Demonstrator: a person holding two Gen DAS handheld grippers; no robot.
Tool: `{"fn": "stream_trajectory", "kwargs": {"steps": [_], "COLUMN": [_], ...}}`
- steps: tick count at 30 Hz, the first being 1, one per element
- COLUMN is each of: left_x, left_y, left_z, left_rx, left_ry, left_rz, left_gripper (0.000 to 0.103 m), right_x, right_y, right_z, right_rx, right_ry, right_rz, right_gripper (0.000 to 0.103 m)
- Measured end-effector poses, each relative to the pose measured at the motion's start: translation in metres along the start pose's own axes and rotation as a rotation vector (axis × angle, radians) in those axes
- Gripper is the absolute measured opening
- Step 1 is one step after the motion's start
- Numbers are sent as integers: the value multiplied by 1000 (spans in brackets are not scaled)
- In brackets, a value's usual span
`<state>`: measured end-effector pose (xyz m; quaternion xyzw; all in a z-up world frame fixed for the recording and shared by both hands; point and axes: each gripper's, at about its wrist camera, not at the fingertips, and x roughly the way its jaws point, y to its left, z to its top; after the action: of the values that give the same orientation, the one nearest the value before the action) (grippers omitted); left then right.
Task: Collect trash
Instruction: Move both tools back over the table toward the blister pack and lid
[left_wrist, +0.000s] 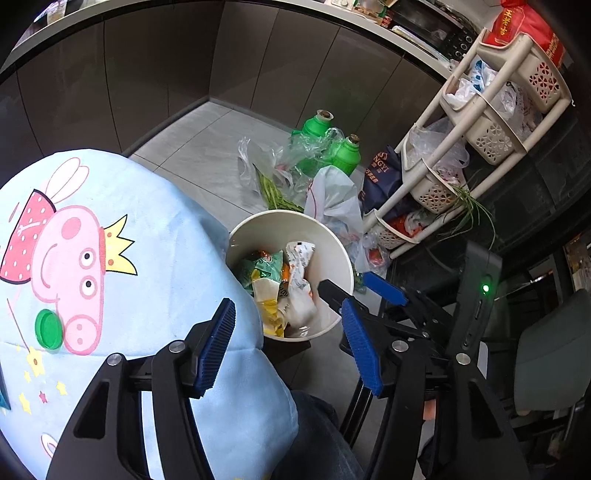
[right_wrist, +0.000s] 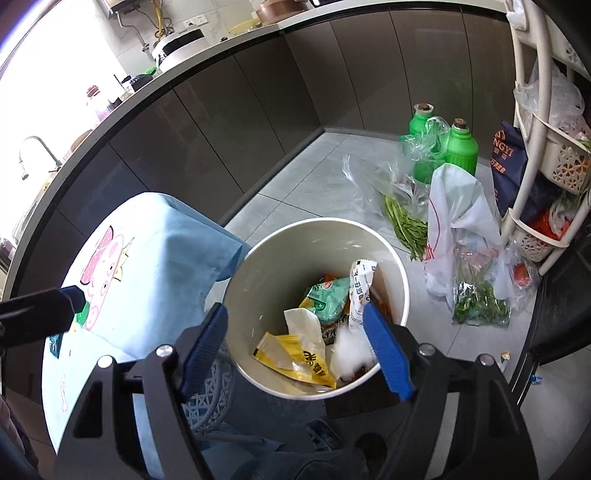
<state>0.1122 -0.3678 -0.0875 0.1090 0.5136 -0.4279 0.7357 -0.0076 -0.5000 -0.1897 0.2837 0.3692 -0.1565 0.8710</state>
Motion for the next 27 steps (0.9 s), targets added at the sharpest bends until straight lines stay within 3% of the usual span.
{"fn": "stream_trajectory", "kwargs": {"steps": [10, 18, 27], "left_x": [-36, -96, -181], "left_y": [12, 48, 135], "left_z": [-9, -37, -98], "left_rx": [-53, -184, -389], "left_ry": [-114, -205, -324], "left_rz": [74, 90, 237], "left_gripper": [94, 94, 94], "right_x": [-22, -60, -71], "right_y": [18, 80, 198], "right_z": [-1, -3, -23], "right_rx": [-23, -137, -377], "right_ry": [-16, -59, -8], "right_rz": [35, 124, 314], "right_gripper": [77, 82, 83]}}
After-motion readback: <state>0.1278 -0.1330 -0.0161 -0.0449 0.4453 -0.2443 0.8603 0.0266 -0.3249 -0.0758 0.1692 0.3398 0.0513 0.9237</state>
